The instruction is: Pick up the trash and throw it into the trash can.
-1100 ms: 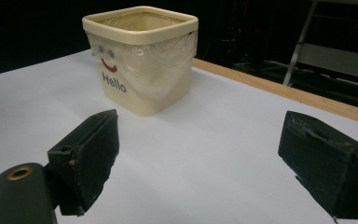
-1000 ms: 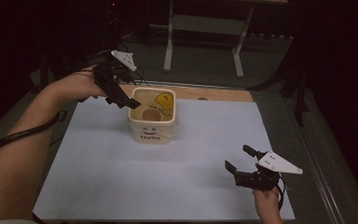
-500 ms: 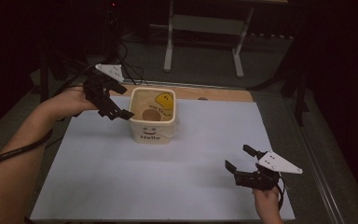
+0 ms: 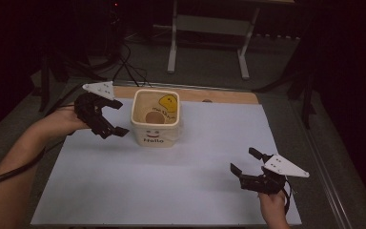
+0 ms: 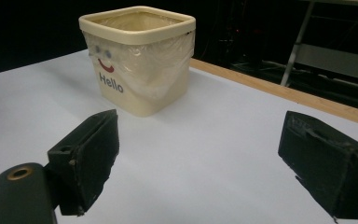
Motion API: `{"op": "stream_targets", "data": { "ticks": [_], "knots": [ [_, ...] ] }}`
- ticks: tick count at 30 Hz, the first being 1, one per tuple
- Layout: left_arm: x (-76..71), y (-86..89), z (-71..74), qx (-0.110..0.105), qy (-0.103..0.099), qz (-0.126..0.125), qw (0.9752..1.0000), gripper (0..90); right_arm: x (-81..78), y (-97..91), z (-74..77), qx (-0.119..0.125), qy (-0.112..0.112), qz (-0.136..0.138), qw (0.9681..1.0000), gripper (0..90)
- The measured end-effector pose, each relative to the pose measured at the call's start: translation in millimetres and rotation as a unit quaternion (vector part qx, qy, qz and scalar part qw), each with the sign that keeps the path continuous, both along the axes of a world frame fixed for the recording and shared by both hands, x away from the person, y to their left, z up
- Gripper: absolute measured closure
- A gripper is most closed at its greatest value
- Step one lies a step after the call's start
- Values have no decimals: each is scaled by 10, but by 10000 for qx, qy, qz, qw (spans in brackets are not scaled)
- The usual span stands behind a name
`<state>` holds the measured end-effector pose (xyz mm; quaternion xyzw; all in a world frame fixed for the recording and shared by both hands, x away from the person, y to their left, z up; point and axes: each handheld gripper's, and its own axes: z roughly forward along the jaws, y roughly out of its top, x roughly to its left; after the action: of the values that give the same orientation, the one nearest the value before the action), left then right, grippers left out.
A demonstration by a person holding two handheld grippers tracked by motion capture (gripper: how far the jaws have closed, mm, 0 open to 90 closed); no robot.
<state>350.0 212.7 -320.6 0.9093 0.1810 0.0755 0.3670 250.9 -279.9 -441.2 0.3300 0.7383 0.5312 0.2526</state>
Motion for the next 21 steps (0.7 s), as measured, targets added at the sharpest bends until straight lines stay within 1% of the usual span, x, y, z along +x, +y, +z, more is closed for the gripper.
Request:
{"op": "stream_targets", "data": {
  "ticks": [3,5,7,8,11,16,21],
  "knots": [
    [-60,34,-50,-57,-16,19,10000,27,-1,0,0,0,3,-2,10000,122],
    [-95,47,-91,-12,-47,53,10000,27,0,3,1,-14,-3,-4,10000,122],
    [-125,55,-136,-46,1,63,10000,27,0,6,1,-16,-10,-1,10000,122],
    [-139,58,-152,-28,-39,60,10000,27,1,6,1,-15,-9,-3,10000,122],
    [-207,54,-223,-123,-16,57,9999,27,0,6,1,-21,-10,-3,10000,122],
    [-308,35,-346,-98,3,10,10000,27,3,9,-1,-24,-8,2,10000,122],
    [-428,37,-485,-220,44,-22,9997,27,-6,6,5,-17,-9,8,10000,122]
  ]
}}
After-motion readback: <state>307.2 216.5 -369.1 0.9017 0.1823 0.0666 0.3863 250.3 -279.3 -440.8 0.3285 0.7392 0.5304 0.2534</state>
